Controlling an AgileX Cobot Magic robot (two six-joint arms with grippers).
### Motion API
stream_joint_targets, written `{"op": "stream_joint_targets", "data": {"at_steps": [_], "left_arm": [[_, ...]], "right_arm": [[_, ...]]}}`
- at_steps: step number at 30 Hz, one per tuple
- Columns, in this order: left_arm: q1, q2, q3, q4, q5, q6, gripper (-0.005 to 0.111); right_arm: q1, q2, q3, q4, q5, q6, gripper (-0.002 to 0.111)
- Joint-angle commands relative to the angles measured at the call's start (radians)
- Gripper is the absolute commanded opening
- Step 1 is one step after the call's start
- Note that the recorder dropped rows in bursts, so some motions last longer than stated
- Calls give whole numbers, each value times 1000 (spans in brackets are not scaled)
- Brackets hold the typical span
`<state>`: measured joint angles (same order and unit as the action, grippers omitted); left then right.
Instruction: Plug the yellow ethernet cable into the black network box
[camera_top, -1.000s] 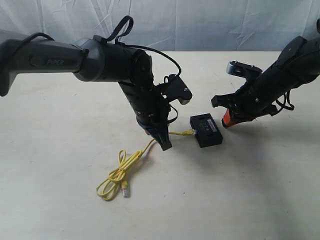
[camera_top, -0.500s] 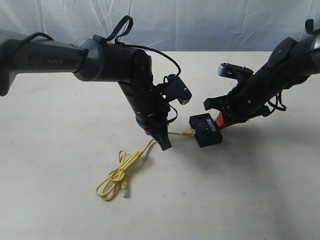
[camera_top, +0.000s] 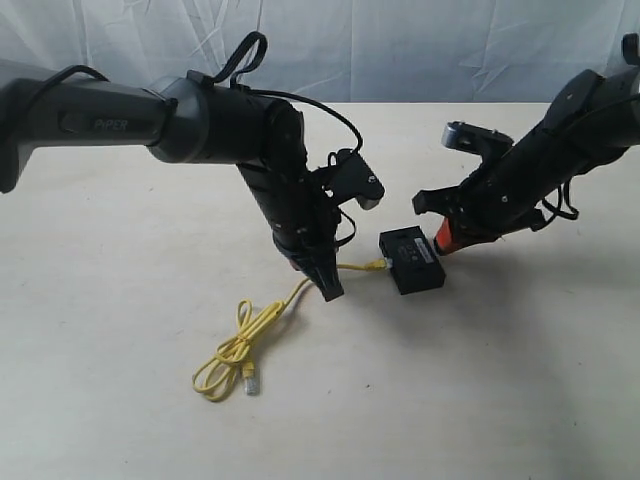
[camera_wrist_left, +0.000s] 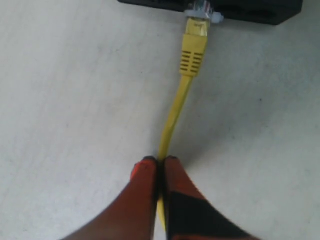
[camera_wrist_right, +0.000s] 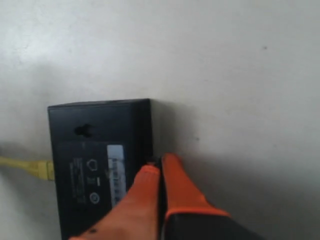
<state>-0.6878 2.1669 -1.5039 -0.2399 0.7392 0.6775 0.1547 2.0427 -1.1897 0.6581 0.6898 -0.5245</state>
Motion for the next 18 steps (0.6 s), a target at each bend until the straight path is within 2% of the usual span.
{"op": "stream_joint_targets", "data": {"at_steps": [1, 6, 14, 18], "left_arm": [[-2, -6, -3, -15, -11, -2, 0], [-2, -6, -3, -15, -11, -5, 2], [-2, -6, -3, -15, -11, -5, 35], [-2, -20, -3, -10, 2, -5, 38]], "right_arm": [[-64, -62, -3, -2, -2, 3, -1], [-73, -94, -3, 5, -4, 3, -1], [-73, -94, -3, 8, 5, 5, -1], [-73, -102, -3, 11, 46, 5, -1]]}}
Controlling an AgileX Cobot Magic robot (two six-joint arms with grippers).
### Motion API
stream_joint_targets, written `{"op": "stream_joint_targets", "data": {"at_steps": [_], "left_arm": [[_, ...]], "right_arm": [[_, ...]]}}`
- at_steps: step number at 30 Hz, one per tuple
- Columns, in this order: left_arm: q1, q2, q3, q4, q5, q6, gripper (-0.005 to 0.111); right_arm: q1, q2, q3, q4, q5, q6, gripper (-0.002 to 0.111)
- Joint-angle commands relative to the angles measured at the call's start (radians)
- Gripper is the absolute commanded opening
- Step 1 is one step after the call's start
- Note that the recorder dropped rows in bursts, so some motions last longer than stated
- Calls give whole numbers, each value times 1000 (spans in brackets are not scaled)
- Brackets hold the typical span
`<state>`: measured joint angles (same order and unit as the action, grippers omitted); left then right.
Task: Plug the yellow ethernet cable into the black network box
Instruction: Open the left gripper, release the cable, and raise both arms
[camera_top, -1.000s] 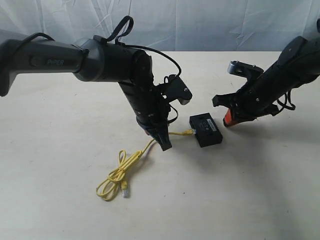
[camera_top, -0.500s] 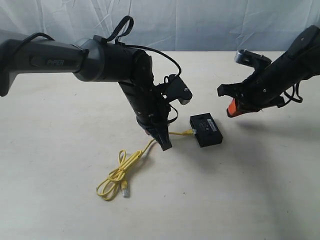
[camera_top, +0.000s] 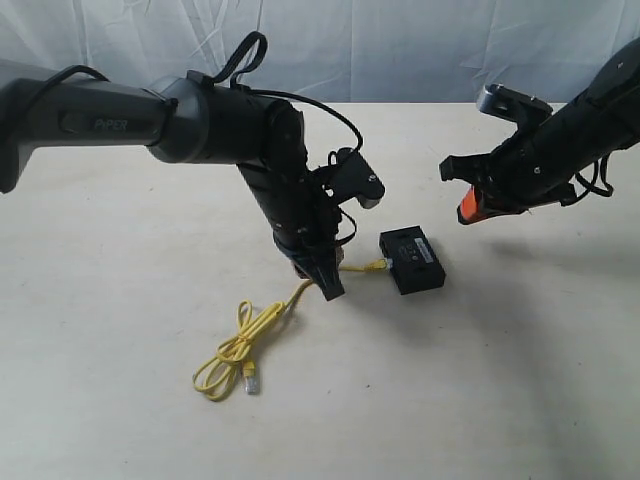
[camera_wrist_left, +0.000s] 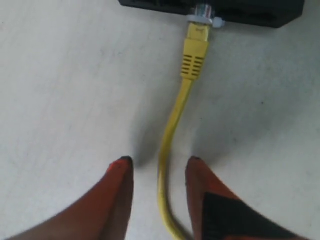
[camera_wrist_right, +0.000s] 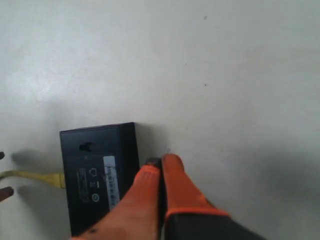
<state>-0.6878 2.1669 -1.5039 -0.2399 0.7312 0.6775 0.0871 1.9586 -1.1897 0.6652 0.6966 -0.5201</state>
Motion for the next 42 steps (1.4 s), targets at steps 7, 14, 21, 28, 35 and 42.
{"op": "stream_joint_targets", "data": {"at_steps": [7, 14, 21, 28, 35, 42], "left_arm": [[-2, -112, -3, 41, 79, -111, 22], [-2, -222, -3, 188, 198, -321, 0], [-2, -343, 4, 313, 266, -551, 0], [-2, -518, 97, 342, 224, -643, 0], [42, -760, 279, 510, 89, -858, 0], [181, -1043, 468, 512, -55, -884, 0]], "right_arm": [[-6, -108, -1, -12, 181, 0, -1], [-6, -301, 108, -12, 207, 0, -1], [-6, -543, 267, -73, 137, 0, -1], [-6, -827, 380, -155, 101, 0, -1], [-6, -1177, 493, -371, 28, 138, -1], [-6, -1495, 596, -408, 10, 138, -1]]}}
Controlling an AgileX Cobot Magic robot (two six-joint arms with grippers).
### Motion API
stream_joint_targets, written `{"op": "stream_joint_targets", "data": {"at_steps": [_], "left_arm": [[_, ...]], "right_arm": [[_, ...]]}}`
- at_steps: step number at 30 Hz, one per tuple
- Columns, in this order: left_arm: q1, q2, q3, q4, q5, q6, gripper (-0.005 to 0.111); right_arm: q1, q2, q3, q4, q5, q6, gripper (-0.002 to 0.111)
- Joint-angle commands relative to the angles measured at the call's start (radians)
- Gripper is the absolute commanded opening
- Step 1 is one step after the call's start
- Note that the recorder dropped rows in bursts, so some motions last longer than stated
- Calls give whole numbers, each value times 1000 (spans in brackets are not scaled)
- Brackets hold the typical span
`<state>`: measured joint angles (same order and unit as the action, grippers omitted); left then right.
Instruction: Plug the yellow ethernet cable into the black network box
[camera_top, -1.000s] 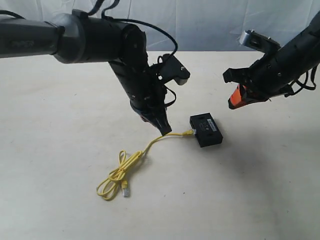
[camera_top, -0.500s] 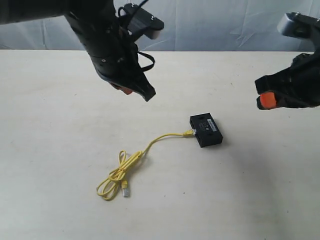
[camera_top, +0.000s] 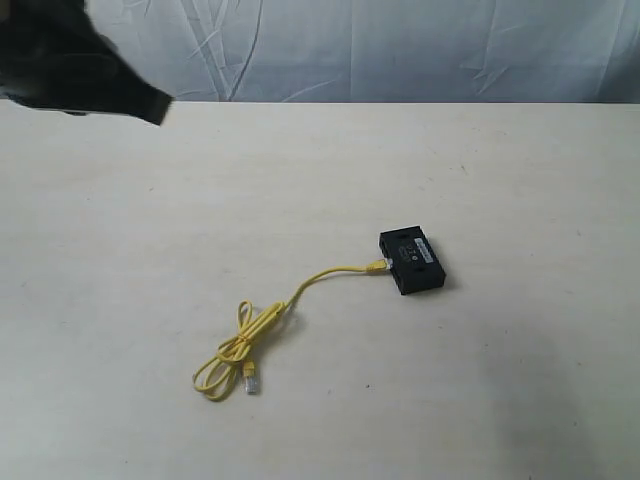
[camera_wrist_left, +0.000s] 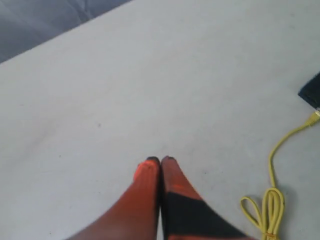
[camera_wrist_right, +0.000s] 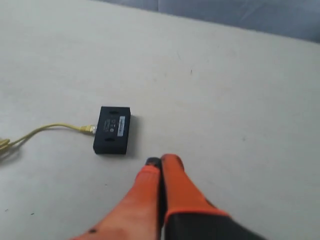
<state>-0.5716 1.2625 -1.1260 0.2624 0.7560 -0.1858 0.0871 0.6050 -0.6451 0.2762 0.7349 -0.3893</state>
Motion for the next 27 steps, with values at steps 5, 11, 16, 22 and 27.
{"op": "stream_joint_targets", "data": {"at_steps": [5, 11, 16, 22, 27], "left_arm": [[115, -356, 219, 37, -121, -21, 0], [123, -514, 250, 100, -96, -21, 0], [123, -581, 250, 102, -97, -21, 0], [123, -604, 250, 104, -97, -21, 0], [123, -604, 250, 109, -97, -21, 0]], "right_arm": [[-6, -325, 142, -17, -65, 7, -1], [-6, -411, 223, -17, -100, 7, -1], [-6, -412, 223, 0, -87, 7, -1], [-6, -412, 223, 9, -87, 7, -1], [-6, -412, 223, 19, -87, 7, -1]]}}
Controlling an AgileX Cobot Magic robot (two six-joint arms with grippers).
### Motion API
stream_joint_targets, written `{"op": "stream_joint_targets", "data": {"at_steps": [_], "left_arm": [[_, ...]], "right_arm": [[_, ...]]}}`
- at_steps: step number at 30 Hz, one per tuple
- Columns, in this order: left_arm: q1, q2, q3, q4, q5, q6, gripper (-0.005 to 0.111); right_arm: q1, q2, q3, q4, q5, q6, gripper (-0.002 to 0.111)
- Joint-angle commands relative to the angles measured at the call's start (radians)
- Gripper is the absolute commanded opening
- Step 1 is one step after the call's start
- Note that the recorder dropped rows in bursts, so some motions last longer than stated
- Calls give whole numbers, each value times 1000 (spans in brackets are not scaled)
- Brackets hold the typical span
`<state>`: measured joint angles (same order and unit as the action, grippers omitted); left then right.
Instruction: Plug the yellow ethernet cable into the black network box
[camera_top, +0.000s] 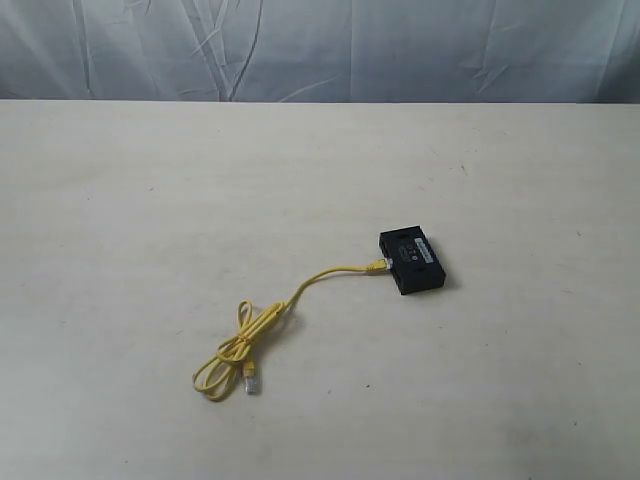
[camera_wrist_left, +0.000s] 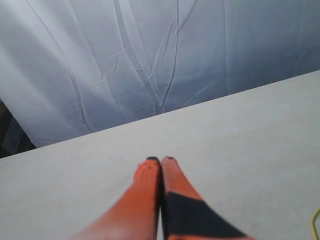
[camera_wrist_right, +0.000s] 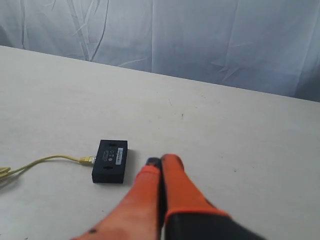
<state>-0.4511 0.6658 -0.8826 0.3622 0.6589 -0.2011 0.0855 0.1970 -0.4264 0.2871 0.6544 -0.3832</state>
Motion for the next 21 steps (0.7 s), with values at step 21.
{"op": "stream_joint_targets", "data": {"at_steps": [21], "left_arm": [[3, -8, 6, 9, -4, -5, 0]], "right_arm": [[-4, -197, 167, -94, -129, 255, -1]]}}
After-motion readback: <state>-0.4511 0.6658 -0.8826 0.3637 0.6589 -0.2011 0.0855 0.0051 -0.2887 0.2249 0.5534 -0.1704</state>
